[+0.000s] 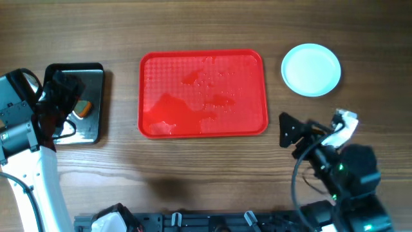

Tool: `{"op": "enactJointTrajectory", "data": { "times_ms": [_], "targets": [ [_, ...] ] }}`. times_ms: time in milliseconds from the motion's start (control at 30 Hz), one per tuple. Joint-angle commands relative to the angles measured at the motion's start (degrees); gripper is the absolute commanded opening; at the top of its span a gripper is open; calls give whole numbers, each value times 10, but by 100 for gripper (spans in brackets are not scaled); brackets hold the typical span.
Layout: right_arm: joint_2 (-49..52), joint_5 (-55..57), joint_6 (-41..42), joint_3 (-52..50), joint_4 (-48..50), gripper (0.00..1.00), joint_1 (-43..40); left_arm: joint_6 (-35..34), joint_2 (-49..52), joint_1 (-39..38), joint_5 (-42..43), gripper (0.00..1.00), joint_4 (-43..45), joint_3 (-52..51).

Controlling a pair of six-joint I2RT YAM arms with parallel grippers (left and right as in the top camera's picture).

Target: Clean dirty plates on tray and stack at the side

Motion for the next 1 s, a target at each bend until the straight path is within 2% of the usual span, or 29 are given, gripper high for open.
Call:
{"op": "enactJointTrajectory", "data": {
  "times_ms": [0,67,200,333,400,500,567,667,967],
  "targets": [
    [-101,-68,-84,-126,127,100,-20,2,0,1,7,100,2,-1],
    [-162,-75,-107,-206,226,100,-28,2,0,1,7,100,2,-1],
    [-236,-70,-144,-277,294,100,-70,2,0,1,7,100,2,-1],
    [-235,-97,-144,-340,382,100,-133,2,0,1,7,100,2,-1],
    [-235,-98,-170,-339,376,100,-146,2,0,1,7,100,2,-1],
    [-235,-95,-334,-339,339,100,-151,2,0,1,7,100,2,-1],
    [-235,-45,-395,-339,312,100,-151,2,0,1,7,100,2,-1],
    [-235,11,-400,-339,307,100,-152,2,0,1,7,100,2,-1],
    [-235,9,-413,-339,308,100,-151,2,0,1,7,100,2,-1]
  ]
}}
